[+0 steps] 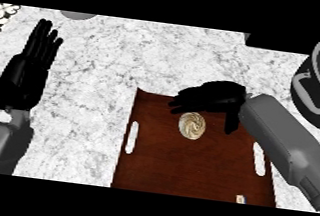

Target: Pick the cupcake from the tray and place it in the pot

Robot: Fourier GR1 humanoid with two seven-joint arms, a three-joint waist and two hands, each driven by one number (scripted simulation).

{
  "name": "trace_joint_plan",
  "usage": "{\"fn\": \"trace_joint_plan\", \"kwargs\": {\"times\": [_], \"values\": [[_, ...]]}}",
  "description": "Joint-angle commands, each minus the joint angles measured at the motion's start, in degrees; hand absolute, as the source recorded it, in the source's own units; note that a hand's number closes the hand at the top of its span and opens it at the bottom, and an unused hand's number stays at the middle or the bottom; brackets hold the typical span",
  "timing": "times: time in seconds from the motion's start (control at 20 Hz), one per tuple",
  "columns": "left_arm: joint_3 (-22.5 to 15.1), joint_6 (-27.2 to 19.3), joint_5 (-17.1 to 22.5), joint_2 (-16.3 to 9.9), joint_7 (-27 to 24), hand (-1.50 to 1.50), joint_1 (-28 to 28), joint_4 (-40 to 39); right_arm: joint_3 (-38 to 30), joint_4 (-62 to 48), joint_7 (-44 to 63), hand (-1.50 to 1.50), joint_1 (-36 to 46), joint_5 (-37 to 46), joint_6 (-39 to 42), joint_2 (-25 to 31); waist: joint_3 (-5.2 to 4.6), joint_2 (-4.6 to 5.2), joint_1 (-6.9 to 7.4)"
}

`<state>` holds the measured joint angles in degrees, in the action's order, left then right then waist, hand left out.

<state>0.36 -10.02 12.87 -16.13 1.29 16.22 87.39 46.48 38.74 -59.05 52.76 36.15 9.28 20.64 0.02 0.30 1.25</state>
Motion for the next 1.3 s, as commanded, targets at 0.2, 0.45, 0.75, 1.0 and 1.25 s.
{"fn": "trace_joint_plan", "kwargs": {"times": [0.2,0.45,0.75,1.0,1.25], "values": [[-0.1,-0.3,-1.9,0.8,1.3,0.0,-1.5,3.0,-2.1,-6.6,-5.3,-1.5,-1.2,5.3,-1.8,-5.3,0.0,-0.2,-0.54],[2.2,2.2,-0.3,0.7,-1.1,0.0,0.6,-2.3,-2.5,-13.8,-6.1,-1.5,1.1,7.3,-4.7,-11.8,0.0,0.07,-0.12],[3.3,2.1,-1.2,0.9,-1.9,0.0,1.3,-3.0,-2.7,-15.3,-8.0,-1.5,-1.9,9.7,-6.5,-13.1,0.0,0.11,-0.42],[1.3,0.7,-2.2,1.6,1.8,0.0,0.1,1.5,-1.5,-10.4,-12.5,1.5,-3.4,10.1,-9.3,-13.8,0.04,-0.02,-0.34],[1.0,0.6,-3.7,2.7,-1.6,0.0,-2.2,-0.5,-0.3,-5.3,-11.4,1.5,-7.0,12.2,-11.8,-13.3,0.0,-0.2,-1.14]]}}
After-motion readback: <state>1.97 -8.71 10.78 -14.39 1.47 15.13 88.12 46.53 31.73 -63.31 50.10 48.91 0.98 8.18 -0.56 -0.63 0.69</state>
